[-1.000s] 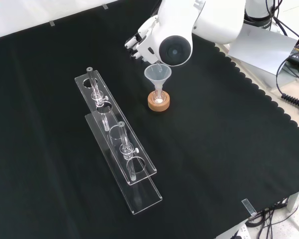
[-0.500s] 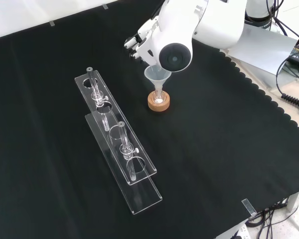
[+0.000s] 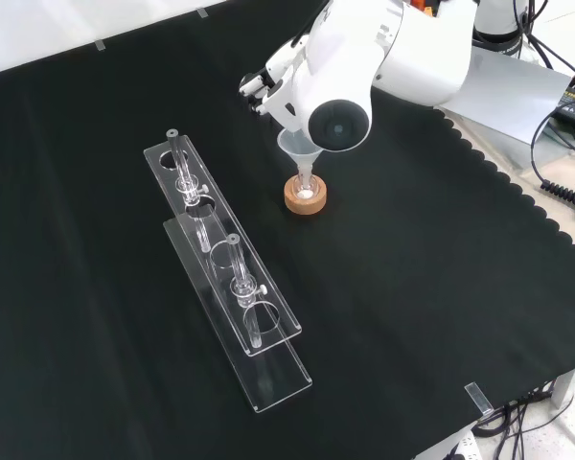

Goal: Pour all the NaCl from the weighing funnel into the round-bottom flask.

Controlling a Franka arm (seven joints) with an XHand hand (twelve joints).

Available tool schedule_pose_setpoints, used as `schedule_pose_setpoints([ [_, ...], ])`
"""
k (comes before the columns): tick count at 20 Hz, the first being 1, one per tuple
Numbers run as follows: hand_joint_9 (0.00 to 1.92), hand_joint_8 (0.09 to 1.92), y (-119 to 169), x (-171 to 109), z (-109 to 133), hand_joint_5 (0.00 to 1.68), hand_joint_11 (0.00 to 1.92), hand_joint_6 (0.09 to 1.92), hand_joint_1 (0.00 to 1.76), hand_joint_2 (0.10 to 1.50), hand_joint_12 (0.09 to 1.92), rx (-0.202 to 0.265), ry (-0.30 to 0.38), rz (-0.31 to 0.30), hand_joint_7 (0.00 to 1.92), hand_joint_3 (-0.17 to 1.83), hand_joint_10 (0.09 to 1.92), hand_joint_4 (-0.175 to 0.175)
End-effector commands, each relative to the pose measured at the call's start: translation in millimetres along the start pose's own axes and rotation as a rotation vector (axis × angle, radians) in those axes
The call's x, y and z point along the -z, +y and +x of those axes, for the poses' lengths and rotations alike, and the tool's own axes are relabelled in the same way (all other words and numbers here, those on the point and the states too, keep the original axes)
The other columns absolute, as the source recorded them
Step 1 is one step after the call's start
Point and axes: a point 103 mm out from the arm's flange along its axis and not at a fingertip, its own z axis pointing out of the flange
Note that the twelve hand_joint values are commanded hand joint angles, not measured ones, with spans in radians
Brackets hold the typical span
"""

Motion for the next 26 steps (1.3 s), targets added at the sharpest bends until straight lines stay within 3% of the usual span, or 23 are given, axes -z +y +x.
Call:
schedule_pose_setpoints([
  [1, 0.77, 0.66, 1, 4, 1, 1.11, 0.44, 0.97, 1.08, 0.7, 1.29, 0.001, -0.013, 0.01, 0.54, 0.71, 0.5, 0.175],
  [26, 0.75, 0.65, 3, 18, 6, 1.12, 0.43, 0.97, 1.08, 0.7, 1.29, -0.019, -0.109, 0.092, 0.55, 0.71, 0.5, 0.175],
])
